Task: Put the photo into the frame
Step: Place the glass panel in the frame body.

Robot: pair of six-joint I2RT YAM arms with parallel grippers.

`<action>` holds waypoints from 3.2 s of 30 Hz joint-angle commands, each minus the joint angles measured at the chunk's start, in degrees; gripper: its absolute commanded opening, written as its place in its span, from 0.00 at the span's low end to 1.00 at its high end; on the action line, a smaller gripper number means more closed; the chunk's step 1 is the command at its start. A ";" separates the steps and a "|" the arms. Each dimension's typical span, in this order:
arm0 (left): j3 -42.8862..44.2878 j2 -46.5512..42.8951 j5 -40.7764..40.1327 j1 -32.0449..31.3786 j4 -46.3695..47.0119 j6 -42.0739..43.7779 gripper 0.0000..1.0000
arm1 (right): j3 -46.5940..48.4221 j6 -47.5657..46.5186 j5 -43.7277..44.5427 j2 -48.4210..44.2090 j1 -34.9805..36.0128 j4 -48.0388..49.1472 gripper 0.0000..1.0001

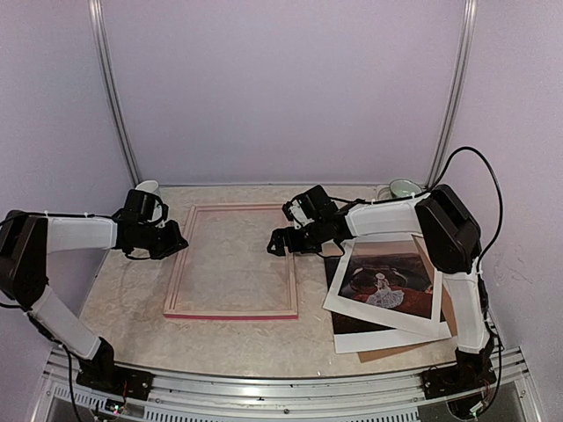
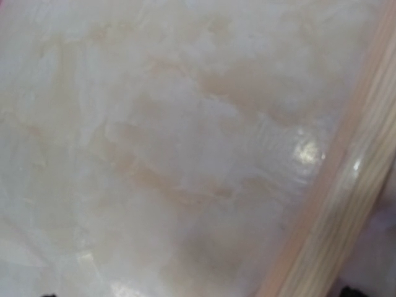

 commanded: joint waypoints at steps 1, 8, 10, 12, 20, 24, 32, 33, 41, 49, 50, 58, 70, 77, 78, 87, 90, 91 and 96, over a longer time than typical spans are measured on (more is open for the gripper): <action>-1.43 -1.98 -0.15 0.08 2.83 -1.94 0.04 | 0.85 0.38 -0.28 0.80 0.74 1.25 0.99; -1.73 -2.88 -2.01 -0.38 2.56 -2.05 0.04 | 0.74 0.40 -0.34 0.70 0.75 1.19 0.99; -1.89 -3.03 -2.33 -0.37 2.63 -2.20 0.04 | 0.77 0.45 -0.42 0.70 0.76 1.19 0.99; -2.19 -3.34 -2.82 -0.54 2.71 -2.43 0.04 | 0.74 0.45 -0.32 0.64 0.72 1.21 0.99; -3.25 -3.15 -2.91 -1.69 4.26 -3.52 0.04 | 0.96 0.45 -0.28 0.70 0.76 1.08 0.99; -2.95 -2.54 -2.66 -2.08 4.24 -3.17 0.04 | 0.97 0.27 -0.21 0.54 0.76 0.94 0.99; -1.91 -0.63 -1.25 -2.48 3.93 -2.36 0.07 | 1.30 0.24 -0.25 0.92 0.73 0.83 0.99; -1.80 -0.17 -1.12 -2.55 3.88 -2.32 0.08 | 1.34 0.38 -0.23 0.96 0.76 0.85 0.99; -1.21 0.13 -2.92 -2.53 3.13 -1.58 0.12 | 1.06 1.16 0.33 0.86 0.71 1.74 0.99; -1.06 0.84 -3.75 -2.58 1.77 -1.32 0.30 | 0.93 1.15 -0.72 1.15 0.76 2.17 0.99; -0.91 1.01 -3.84 -2.58 1.56 -1.39 0.31 | 0.85 1.15 -0.72 1.08 0.76 2.13 0.99; -0.49 1.42 -4.71 -2.58 0.29 -1.09 0.43 | 0.42 1.15 -0.88 0.99 0.76 2.32 0.99; 1.08 0.95 -7.38 -3.26 -1.99 0.32 0.60 | 0.13 1.33 -1.09 1.06 0.75 2.41 0.99; 1.13 0.25 -9.05 -3.51 -2.25 0.28 0.70 | -0.25 1.50 -0.98 0.88 0.76 2.61 0.99; 1.14 0.03 -9.21 -3.49 -2.21 0.34 0.72 | -0.27 1.50 -0.90 0.80 0.72 2.61 0.99; 3.09 -0.45 -6.08 -3.89 -1.53 1.77 0.81 | -0.36 -0.63 3.87 -1.86 0.76 1.01 0.99; 5.10 -0.04 -5.93 -4.44 -2.91 2.53 0.82 | 0.36 -2.01 5.84 -2.82 0.70 -0.36 0.99; 5.56 0.13 -5.92 -4.69 -3.09 2.56 0.82 | 0.62 -2.29 6.17 -3.02 0.75 -0.56 0.99; 6.65 1.95 -5.41 -5.59 -3.34 1.40 0.79 | 1.62 -2.42 6.01 -2.72 0.76 -0.76 0.99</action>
